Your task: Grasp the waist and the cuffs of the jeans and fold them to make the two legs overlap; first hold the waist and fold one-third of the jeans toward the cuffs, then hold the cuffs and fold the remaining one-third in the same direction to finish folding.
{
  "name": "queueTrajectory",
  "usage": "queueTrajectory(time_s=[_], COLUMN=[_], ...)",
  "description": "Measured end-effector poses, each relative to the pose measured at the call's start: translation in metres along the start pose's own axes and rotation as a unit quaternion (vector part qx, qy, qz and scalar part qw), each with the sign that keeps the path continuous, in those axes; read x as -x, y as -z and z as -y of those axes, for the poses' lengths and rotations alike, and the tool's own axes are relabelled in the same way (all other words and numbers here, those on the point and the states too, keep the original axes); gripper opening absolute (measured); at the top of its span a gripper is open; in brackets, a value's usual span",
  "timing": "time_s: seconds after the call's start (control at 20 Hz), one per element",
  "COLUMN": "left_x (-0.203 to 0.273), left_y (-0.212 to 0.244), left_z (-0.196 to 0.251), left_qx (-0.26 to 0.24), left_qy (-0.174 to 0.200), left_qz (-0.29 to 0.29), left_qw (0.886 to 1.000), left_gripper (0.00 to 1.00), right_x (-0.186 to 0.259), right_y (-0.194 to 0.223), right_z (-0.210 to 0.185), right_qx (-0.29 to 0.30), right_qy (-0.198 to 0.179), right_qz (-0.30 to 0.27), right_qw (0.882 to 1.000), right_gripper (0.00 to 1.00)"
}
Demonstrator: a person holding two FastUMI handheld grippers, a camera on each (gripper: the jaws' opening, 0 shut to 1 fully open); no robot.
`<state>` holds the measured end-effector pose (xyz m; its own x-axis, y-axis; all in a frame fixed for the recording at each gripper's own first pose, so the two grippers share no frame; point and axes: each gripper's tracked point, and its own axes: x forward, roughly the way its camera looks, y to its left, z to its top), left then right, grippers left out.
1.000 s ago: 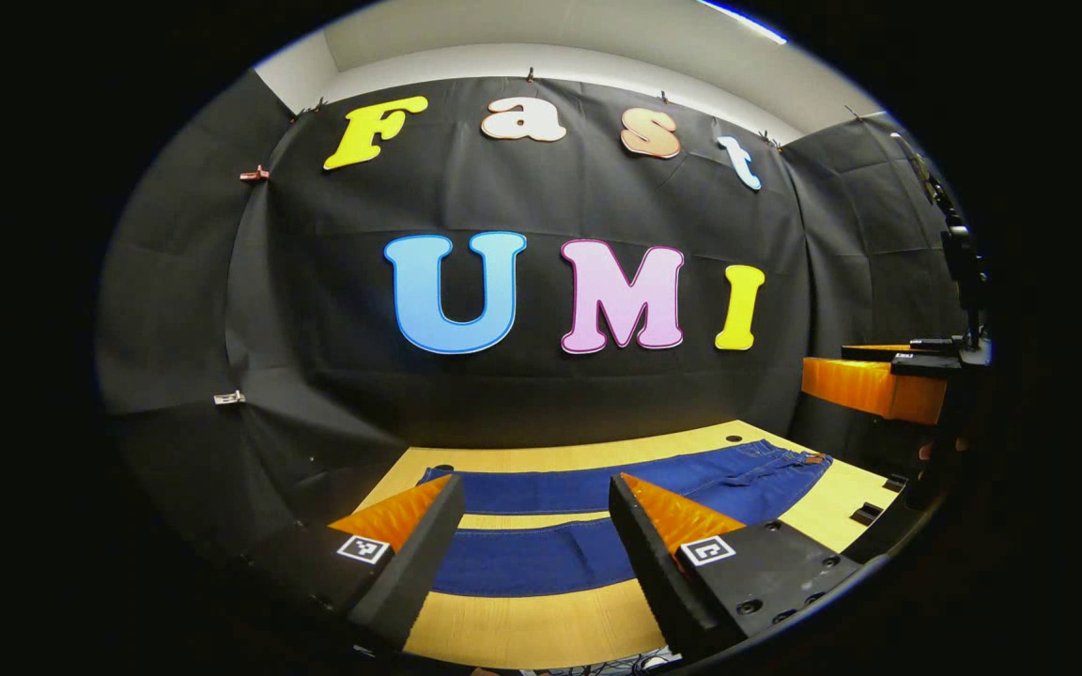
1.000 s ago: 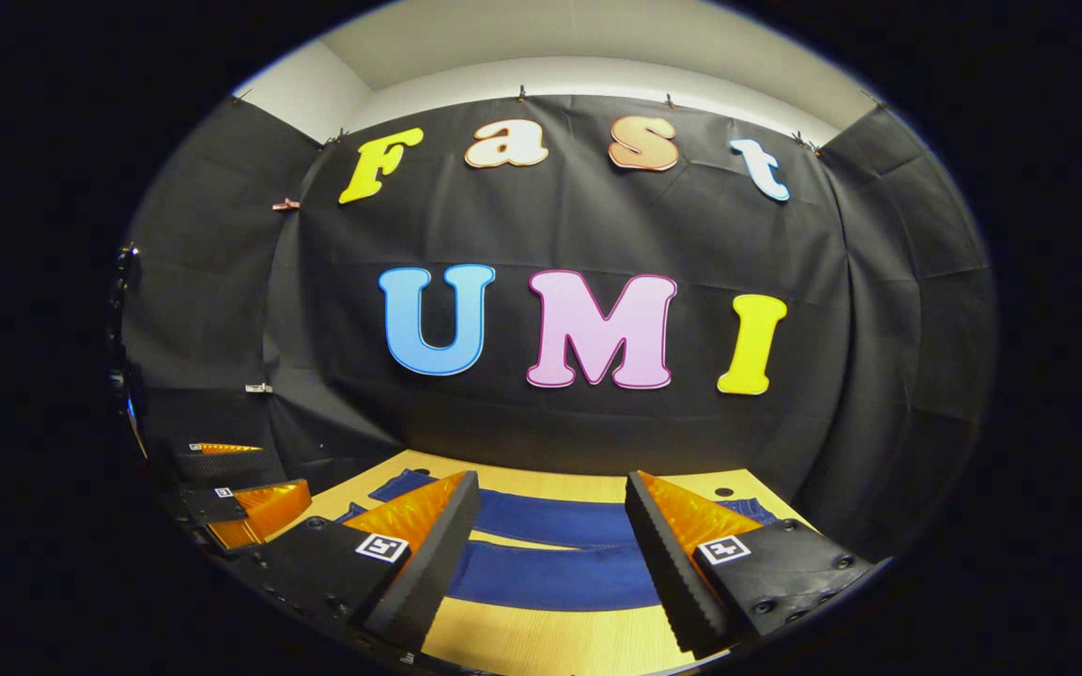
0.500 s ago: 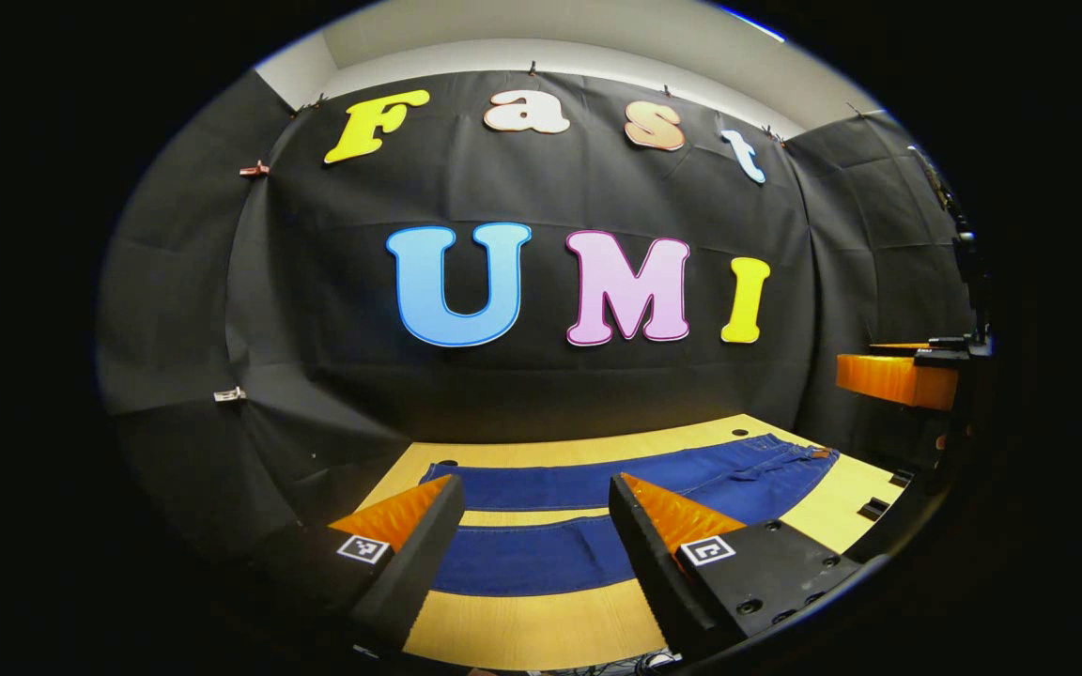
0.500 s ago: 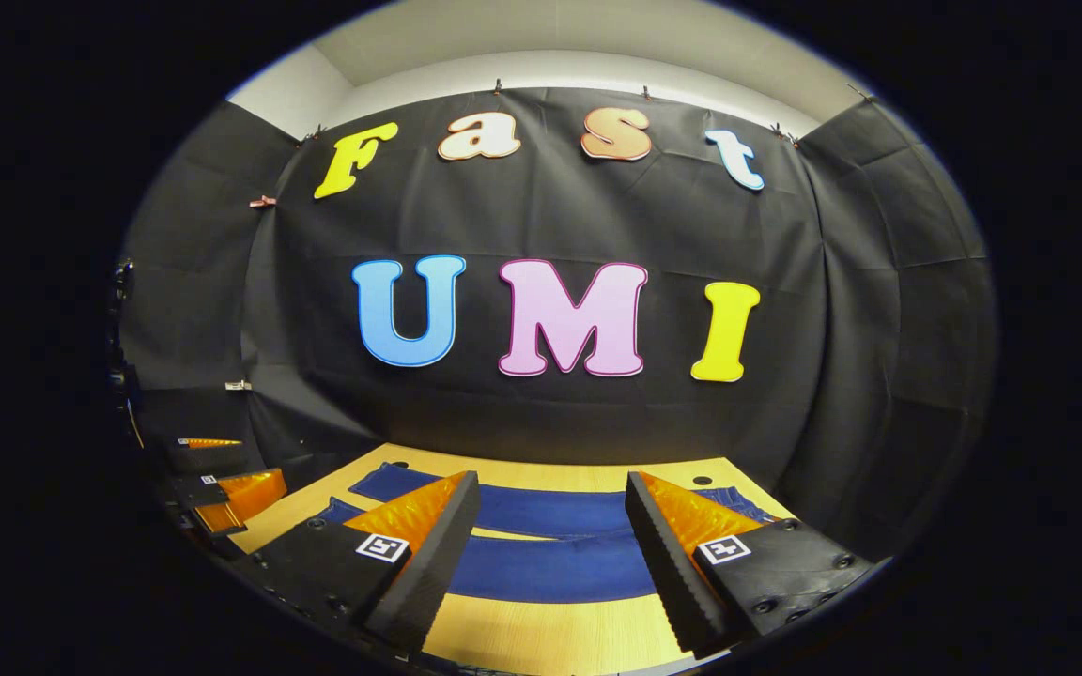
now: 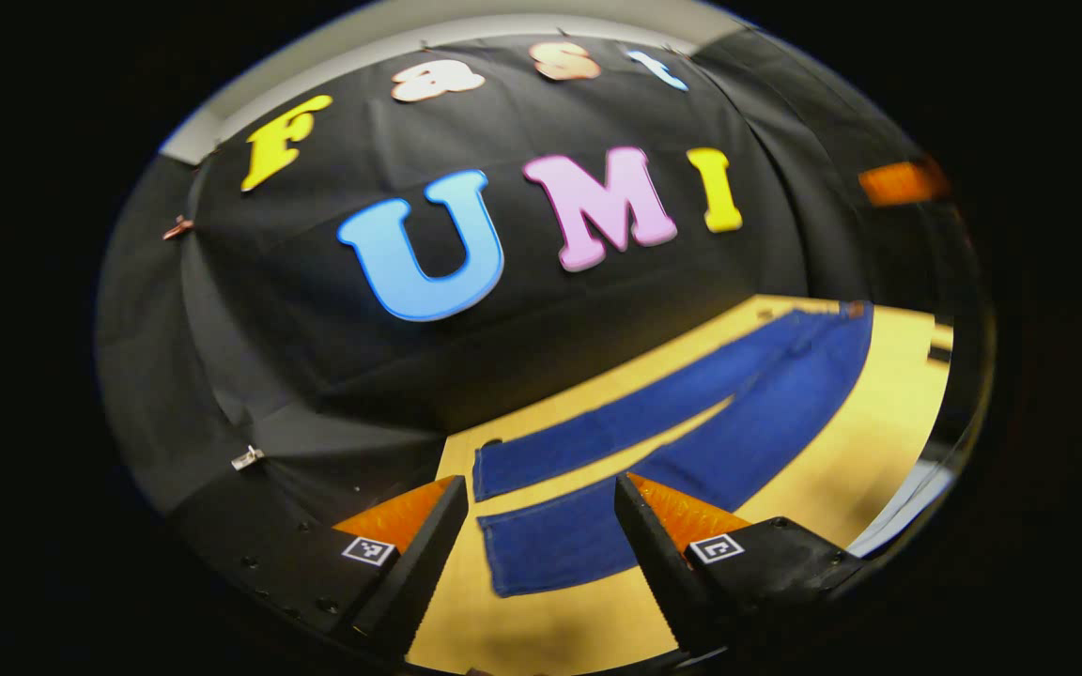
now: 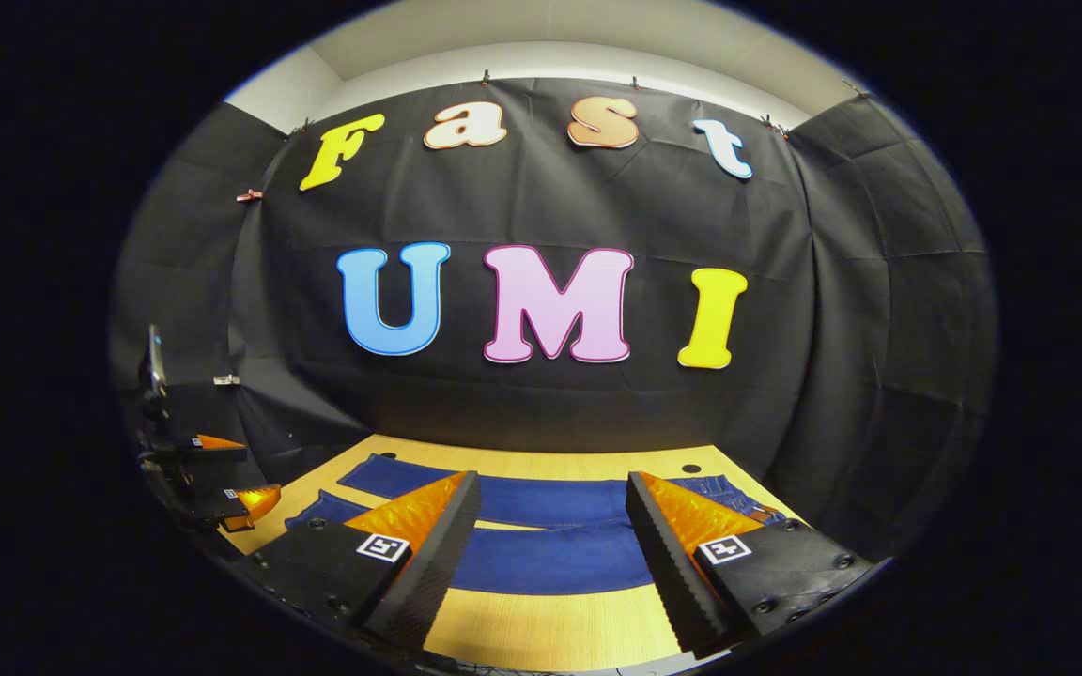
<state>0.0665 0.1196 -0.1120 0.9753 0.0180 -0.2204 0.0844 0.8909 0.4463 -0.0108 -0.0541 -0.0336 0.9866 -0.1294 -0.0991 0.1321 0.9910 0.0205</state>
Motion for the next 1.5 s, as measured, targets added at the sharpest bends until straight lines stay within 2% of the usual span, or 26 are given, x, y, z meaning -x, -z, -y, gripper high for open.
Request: queueTrajectory(time_s=[0.05,0.15,0.25,0.35,0.5,0.75,0.8,1.05,1.1,1.2,1.25,1.3,1.35,1.5], left_x=[-0.010,-0.031,-0.051,-0.066,-0.081,-0.102,-0.108,-0.123,-0.124,-0.125,-0.127,-0.127,-0.127,-0.127], left_y=[0.022,0.063,0.100,0.132,0.169,0.209,0.206,0.210,0.212,0.215,0.216,0.217,0.219,0.218], left_z=[-0.012,-0.022,-0.026,-0.027,-0.019,-0.020,-0.018,-0.008,-0.006,-0.003,-0.004,-0.006,-0.004,0.002], left_qx=[-0.032,-0.077,-0.139,-0.213,-0.261,-0.351,-0.365,-0.372,-0.373,-0.368,-0.366,-0.358,-0.344,-0.301], left_qy=[0.001,0.038,0.083,0.126,0.195,0.242,0.246,0.268,0.272,0.271,0.263,0.257,0.253,0.248], left_qz=[-0.020,-0.054,-0.096,-0.124,-0.159,-0.200,-0.194,-0.220,-0.223,-0.231,-0.236,-0.243,-0.247,-0.265], left_qw=[0.999,0.995,0.982,0.961,0.932,0.882,0.876,0.861,0.859,0.859,0.861,0.864,0.870,0.882], left_gripper=[0.98,0.98,0.98,0.98,0.98,0.98,0.97,0.89,0.71,0.54,0.41,0.42,0.27,0.16], right_x=[0.001,0.004,0.006,0.007,0.007,0.003,0.002,-0.015,-0.021,-0.034,-0.041,-0.047,-0.053,-0.075], right_y=[0.003,0.005,0.010,0.015,0.025,0.034,0.033,0.032,0.031,0.032,0.033,0.035,0.037,0.045], right_z=[0.002,0.012,0.021,0.034,0.057,0.091,0.099,0.145,0.159,0.191,0.206,0.221,0.237,0.273], right_qx=[0.004,0.018,0.023,0.025,0.016,0.016,0.019,0.061,0.081,0.107,0.113,0.120,0.129,0.173], right_qy=[0.002,0.010,0.021,0.035,0.063,0.102,0.110,0.139,0.147,0.165,0.172,0.180,0.188,0.194], right_qz=[-0.005,-0.012,-0.021,-0.033,-0.051,-0.067,-0.066,-0.061,-0.060,-0.060,-0.061,-0.063,-0.066,-0.075], right_qw=[1.000,1.000,0.999,0.999,0.997,0.992,0.992,0.986,0.984,0.979,0.977,0.974,0.971,0.963], right_gripper=[0.95,0.95,0.95,0.95,0.95,0.96,0.96,0.96,0.97,0.97,0.97,0.97,0.97,0.97])
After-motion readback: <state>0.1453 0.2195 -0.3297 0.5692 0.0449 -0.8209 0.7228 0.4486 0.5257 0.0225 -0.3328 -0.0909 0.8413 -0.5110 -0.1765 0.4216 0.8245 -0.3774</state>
